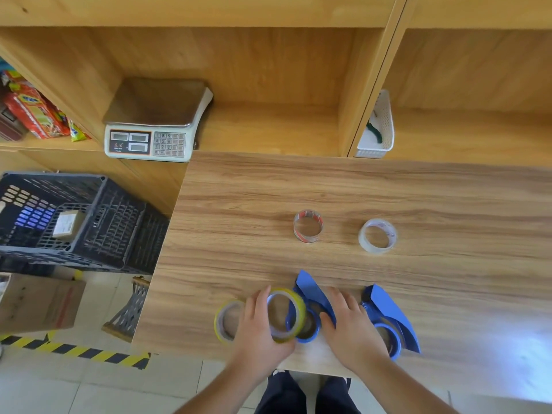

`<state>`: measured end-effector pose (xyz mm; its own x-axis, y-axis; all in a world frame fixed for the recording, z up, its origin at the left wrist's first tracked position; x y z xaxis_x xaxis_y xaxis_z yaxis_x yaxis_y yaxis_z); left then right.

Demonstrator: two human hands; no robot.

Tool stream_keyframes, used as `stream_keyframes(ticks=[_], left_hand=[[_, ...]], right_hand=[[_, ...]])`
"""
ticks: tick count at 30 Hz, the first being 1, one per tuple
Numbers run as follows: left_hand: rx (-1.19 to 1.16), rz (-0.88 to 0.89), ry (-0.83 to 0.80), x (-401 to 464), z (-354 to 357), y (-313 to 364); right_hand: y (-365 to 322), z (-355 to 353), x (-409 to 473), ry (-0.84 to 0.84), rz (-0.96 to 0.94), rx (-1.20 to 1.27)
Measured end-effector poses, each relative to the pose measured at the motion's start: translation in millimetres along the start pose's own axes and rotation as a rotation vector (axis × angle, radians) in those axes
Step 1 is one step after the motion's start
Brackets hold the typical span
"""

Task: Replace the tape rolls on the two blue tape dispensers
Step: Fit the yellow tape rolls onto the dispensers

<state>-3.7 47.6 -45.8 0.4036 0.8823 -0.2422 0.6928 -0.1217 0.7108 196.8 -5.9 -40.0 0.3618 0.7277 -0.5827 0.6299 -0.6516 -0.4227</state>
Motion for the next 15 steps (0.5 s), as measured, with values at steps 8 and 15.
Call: stream_keyframes(ticks=[8,15], left_hand=[[0.127,-0.022,-0.023,-20,45,7],[0.199,-0.063,0.014,-14,60,22]], right_hand=[[15,4,3,-0.043,0.007,-0.016],[22,8,4,-0.068,0.002,-0.018]])
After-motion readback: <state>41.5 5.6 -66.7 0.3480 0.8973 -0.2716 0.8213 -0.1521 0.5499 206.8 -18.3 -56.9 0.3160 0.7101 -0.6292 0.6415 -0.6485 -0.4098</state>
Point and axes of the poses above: each hand's wrist, its own x-axis towards the middle knuckle, its own z-axis out of the palm, y = z × x, the point moved 8 cm from there along x, towards the middle knuckle, and after that the axes turned 8 degrees about z, right-handed, at the moved point
